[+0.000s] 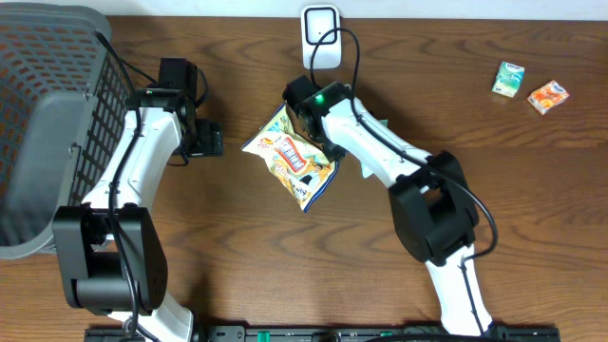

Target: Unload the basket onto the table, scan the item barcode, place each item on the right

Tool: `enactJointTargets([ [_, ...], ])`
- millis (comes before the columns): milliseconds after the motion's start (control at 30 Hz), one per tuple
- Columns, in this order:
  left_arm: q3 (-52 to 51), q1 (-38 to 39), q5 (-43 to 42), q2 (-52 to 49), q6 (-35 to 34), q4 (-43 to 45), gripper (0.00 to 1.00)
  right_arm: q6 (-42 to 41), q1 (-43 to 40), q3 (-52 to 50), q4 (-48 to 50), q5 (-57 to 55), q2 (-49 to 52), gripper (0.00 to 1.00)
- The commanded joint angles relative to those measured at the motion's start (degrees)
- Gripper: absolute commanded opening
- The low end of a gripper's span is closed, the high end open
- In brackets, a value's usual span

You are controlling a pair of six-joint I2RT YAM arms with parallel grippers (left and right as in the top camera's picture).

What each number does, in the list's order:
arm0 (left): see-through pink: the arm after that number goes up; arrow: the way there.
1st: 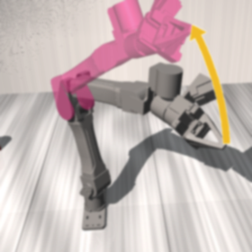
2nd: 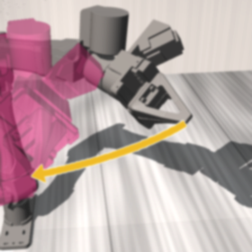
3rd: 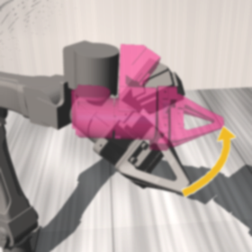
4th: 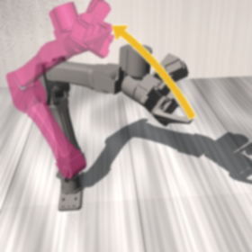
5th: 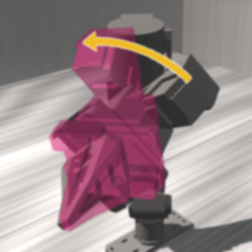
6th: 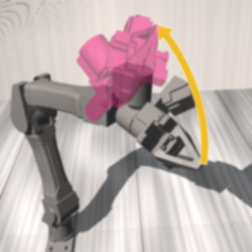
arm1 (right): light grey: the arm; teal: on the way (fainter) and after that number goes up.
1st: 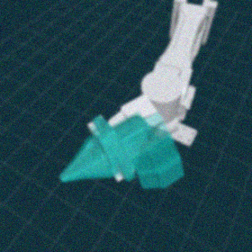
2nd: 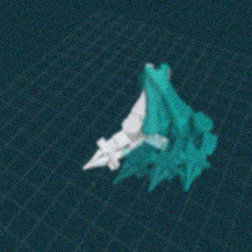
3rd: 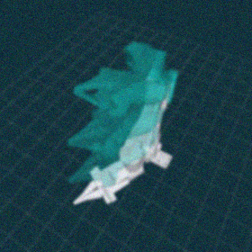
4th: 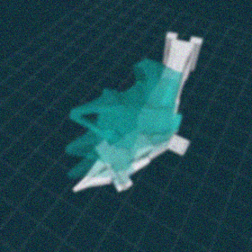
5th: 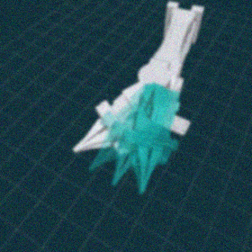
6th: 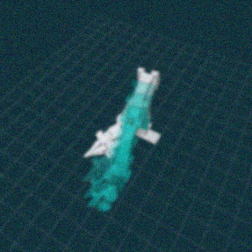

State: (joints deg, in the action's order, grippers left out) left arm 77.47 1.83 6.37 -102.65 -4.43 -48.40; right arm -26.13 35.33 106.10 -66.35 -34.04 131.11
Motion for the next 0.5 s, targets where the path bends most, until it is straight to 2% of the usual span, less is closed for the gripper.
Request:
enactJointTargets([
  [0, -0.2, 0.0, 0.3, 0.0, 0.3, -0.2, 0.98, -1.3, 0.4, -0.3, -0.3, -6.1, 3.7, 0.75],
  [100, -0.2, 0.0, 0.3, 0.0, 0.3, -0.2, 0.98, -1.2, 0.4, -0.4, -0.9, -6.6, 5.1, 0.74],
  [300, -0.2, 0.0, 0.3, 0.0, 0.3, -0.2, 0.98, -1.3, 0.4, -0.4, -0.9, -7.0, 5.9, 0.6],
  [467, -0.2, 0.0, 0.3, 0.0, 0.3, -0.2, 0.98, -1.3, 0.4, -1.0, -0.7, -9.3, 6.0, 0.6],
])
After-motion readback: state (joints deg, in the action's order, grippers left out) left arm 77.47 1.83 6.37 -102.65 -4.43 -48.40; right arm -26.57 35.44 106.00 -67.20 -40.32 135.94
